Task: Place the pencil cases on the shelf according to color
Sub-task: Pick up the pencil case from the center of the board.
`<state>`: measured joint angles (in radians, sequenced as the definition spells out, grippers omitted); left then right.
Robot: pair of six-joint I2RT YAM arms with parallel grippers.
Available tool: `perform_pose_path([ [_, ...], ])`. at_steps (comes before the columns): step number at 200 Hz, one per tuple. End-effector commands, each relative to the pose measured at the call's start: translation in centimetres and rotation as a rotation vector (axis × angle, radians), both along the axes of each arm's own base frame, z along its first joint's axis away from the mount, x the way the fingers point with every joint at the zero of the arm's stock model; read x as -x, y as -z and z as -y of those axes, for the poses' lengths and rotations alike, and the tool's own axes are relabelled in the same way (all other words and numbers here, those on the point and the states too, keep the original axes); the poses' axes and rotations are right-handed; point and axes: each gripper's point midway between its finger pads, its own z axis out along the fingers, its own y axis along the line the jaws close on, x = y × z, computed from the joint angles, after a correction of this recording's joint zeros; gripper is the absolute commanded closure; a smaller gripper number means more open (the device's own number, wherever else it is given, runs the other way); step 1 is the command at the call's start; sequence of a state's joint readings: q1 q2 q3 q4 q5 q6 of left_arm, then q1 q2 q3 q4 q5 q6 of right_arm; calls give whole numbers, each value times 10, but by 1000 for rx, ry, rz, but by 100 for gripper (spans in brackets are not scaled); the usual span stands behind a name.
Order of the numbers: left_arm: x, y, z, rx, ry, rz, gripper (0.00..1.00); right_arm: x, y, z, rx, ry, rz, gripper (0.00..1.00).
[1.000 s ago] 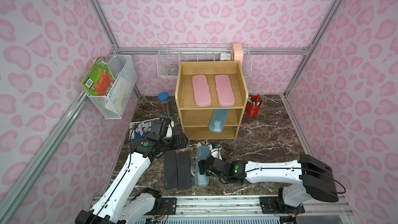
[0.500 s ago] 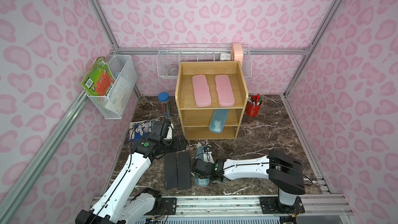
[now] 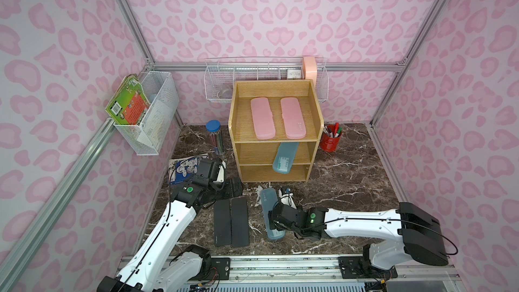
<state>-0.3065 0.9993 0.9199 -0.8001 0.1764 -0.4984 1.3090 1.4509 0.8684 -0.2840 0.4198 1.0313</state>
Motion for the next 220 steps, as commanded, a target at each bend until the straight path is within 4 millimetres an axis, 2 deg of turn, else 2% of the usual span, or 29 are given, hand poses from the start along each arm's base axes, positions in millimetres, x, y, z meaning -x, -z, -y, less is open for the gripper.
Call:
perform_pose_path([
  [1, 1, 0, 2, 5, 8, -3, 1, -16, -31, 7, -72, 75, 116, 28],
  [23, -1, 0, 3, 15, 1, 15, 1, -33, -64, 4, -253, 79, 221, 43],
  [40, -5, -3, 7, 35, 8, 31, 1, -51, -74, 7, -349, 45, 202, 59],
  [59, -7, -10, 11, 50, 10, 39, 1, -63, -90, 11, -413, 21, 251, 69],
  [98, -11, -14, 11, 50, -2, 61, 1, -85, -110, 20, -469, 13, 273, 69],
  [138, -13, -14, 11, 45, -13, 67, 1, -107, -113, 32, -474, 51, 285, 64],
  [179, -18, -20, 11, 49, -31, 95, 1, -131, -116, 57, -507, 129, 314, 65],
  [194, -17, -22, 10, 43, -32, 90, 1, -131, -123, 56, -519, 87, 320, 63],
  [220, -16, -26, 8, 36, -35, 95, 1, -116, -135, 60, -528, 37, 327, 60],
])
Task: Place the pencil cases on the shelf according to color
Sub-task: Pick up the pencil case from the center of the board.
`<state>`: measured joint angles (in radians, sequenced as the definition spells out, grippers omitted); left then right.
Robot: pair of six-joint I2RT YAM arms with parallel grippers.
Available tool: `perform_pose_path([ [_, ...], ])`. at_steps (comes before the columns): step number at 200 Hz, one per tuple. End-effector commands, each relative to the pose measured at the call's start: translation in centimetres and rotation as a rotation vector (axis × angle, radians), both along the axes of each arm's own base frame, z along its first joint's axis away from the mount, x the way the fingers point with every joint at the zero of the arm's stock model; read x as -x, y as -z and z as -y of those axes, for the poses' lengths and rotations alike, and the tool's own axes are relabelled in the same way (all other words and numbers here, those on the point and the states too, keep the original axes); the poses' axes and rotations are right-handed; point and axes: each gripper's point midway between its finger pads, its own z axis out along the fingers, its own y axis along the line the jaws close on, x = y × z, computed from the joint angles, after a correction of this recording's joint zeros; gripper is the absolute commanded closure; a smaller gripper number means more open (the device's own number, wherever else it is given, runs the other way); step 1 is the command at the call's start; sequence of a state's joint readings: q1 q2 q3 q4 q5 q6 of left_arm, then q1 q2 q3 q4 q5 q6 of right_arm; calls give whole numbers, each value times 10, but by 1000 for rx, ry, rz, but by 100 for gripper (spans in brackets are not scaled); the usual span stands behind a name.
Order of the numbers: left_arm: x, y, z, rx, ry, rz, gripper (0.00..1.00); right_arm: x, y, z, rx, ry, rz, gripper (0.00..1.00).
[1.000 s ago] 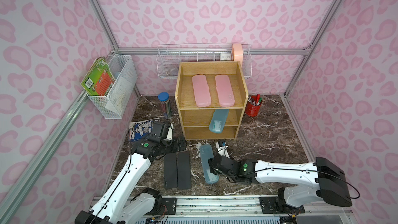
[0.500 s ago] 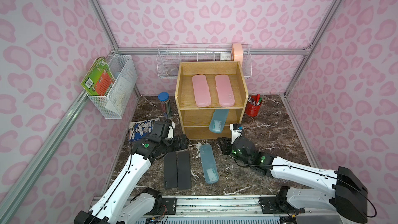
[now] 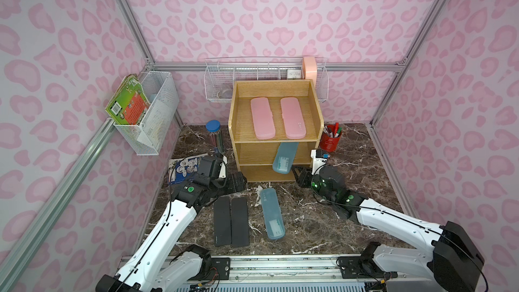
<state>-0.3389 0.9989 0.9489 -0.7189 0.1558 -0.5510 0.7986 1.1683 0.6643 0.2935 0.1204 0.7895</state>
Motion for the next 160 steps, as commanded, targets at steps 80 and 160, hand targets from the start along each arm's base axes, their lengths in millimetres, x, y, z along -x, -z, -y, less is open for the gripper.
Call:
perform_pose_path([
  [80, 3, 12, -17, -87, -39, 7, 1, 91, 41, -8, 145, -72, -121, 9],
  [160, 31, 28, -64, -193, -231, 9, 1, 160, 137, -84, 473, -207, -310, 1],
])
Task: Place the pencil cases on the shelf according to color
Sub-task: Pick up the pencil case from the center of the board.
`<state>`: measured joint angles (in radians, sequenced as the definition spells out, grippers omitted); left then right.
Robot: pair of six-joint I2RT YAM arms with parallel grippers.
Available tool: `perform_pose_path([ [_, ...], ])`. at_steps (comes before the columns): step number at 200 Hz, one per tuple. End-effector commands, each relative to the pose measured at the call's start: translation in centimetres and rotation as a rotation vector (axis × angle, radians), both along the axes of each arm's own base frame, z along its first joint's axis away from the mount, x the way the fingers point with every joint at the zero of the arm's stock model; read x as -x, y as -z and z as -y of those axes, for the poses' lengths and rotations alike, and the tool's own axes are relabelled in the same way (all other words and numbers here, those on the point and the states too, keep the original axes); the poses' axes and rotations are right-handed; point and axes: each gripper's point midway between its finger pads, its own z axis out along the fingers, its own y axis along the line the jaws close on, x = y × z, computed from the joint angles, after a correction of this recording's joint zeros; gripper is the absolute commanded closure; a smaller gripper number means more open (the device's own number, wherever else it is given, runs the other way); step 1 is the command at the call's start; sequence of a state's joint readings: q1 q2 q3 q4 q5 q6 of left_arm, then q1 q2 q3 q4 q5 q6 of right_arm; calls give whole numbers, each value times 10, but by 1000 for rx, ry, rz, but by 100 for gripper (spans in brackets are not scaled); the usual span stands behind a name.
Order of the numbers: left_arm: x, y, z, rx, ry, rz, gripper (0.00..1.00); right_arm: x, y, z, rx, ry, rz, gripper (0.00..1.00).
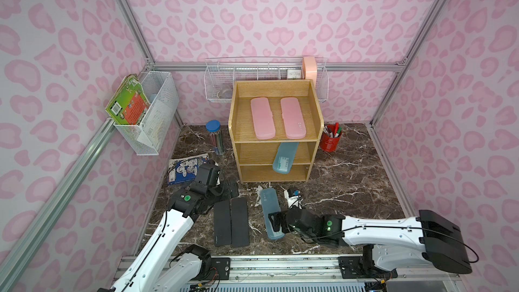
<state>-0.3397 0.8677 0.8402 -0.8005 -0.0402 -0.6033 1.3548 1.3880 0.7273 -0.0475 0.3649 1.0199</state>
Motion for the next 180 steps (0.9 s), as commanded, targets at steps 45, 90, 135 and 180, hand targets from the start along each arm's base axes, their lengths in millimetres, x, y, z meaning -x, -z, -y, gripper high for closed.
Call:
perform_pose_path([
  [45, 11, -14, -26, -92, -52, 73, 1, 18, 33, -27, 194, 11, -48, 0],
  [90, -6, -48, -26, -161, -24, 49, 1, 33, 30, -48, 132, -38, -136, 0],
  [135, -14, -29, -21, -140, -5, 30, 1, 30, 43, -22, 359, 52, -96, 1],
  [180, -10, -15, -14, -98, 10, -12, 1, 26, 45, 18, 448, 121, -108, 1],
])
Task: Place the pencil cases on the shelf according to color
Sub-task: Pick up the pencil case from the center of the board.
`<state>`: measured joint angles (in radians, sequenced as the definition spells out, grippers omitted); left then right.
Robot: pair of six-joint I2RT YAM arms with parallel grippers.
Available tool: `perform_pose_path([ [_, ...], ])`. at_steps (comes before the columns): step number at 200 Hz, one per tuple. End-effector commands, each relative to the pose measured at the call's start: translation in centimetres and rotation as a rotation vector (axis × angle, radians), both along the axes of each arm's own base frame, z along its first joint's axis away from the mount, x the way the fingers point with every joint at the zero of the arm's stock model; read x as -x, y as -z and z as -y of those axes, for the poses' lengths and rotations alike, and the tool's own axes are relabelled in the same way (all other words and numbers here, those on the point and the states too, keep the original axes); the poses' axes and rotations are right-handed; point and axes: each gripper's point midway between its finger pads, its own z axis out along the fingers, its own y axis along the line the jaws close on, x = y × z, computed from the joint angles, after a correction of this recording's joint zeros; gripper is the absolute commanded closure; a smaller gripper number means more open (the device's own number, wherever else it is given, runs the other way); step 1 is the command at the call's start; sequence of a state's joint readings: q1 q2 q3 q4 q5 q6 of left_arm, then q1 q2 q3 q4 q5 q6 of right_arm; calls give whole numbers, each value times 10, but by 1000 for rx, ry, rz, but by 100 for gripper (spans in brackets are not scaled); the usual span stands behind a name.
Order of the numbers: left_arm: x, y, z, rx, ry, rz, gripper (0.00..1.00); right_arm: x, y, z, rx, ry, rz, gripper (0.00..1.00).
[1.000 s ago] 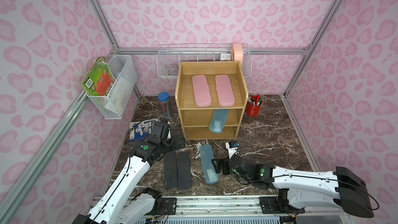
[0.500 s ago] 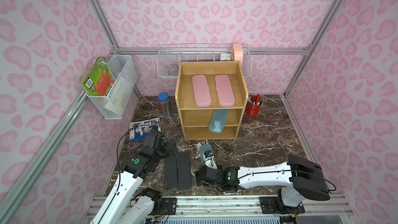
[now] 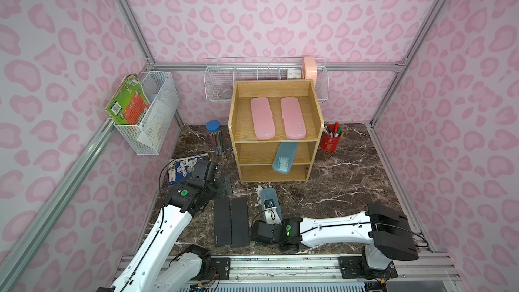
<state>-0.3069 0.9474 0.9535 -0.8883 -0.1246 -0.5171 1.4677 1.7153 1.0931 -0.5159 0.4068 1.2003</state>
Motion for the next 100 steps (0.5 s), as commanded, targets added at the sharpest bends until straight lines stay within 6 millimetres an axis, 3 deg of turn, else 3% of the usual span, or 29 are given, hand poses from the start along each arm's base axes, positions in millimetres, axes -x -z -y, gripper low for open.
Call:
perform_pose_path([
  [1, -1, -1, 7, 37, 25, 8, 1, -7, 3, 36, 105, 59, 13, 1],
  [66, -1, -9, 10, 42, 57, 32, 1, -2, 24, 10, -25, -15, -17, 1],
  [100, 0, -9, 13, 55, 72, 36, 1, -6, 40, 15, -21, 16, -32, 0],
])
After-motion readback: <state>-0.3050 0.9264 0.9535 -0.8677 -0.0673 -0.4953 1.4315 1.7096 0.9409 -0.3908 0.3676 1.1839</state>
